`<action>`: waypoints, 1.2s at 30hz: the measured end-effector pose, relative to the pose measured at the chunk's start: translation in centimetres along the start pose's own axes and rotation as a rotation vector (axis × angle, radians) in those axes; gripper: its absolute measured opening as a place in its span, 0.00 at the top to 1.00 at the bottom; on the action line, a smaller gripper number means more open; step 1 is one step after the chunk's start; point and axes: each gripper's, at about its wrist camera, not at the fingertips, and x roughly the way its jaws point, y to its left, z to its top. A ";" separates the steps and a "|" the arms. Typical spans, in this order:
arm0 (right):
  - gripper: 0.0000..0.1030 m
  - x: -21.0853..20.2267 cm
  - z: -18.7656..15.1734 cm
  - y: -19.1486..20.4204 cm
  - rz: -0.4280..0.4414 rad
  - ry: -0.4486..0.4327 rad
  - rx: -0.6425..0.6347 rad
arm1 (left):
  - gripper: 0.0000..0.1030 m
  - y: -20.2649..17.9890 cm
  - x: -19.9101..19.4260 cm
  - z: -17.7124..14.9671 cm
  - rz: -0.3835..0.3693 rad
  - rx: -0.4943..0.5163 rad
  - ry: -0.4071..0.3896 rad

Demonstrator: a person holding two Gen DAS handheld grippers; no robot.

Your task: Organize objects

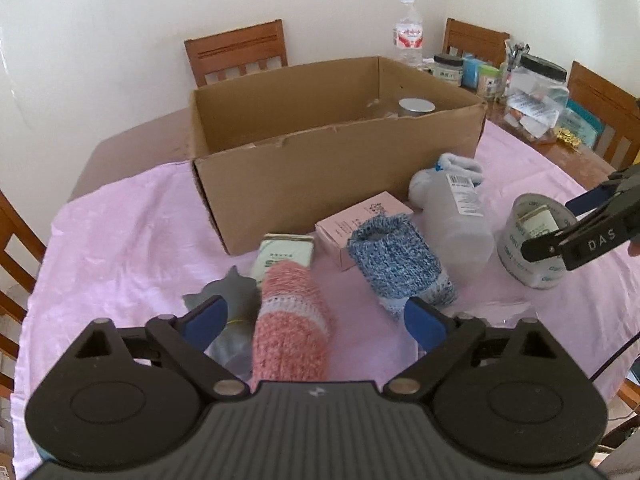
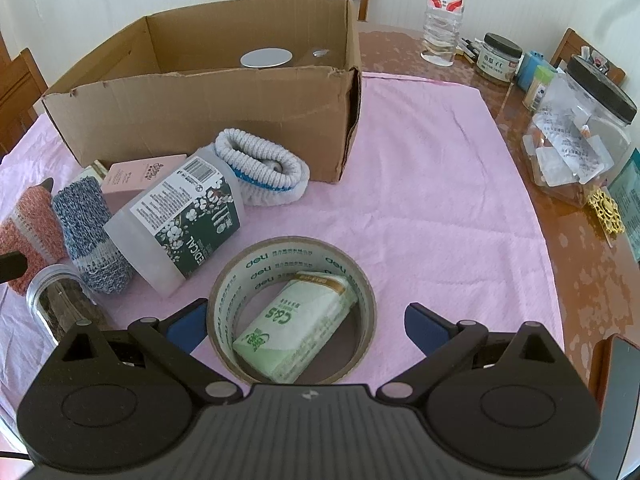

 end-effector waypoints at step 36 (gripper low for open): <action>0.00 -0.1 -0.3 -0.1 0.006 0.005 0.007 | 0.20 2.5 0.8 -3.3 -0.190 -0.200 0.151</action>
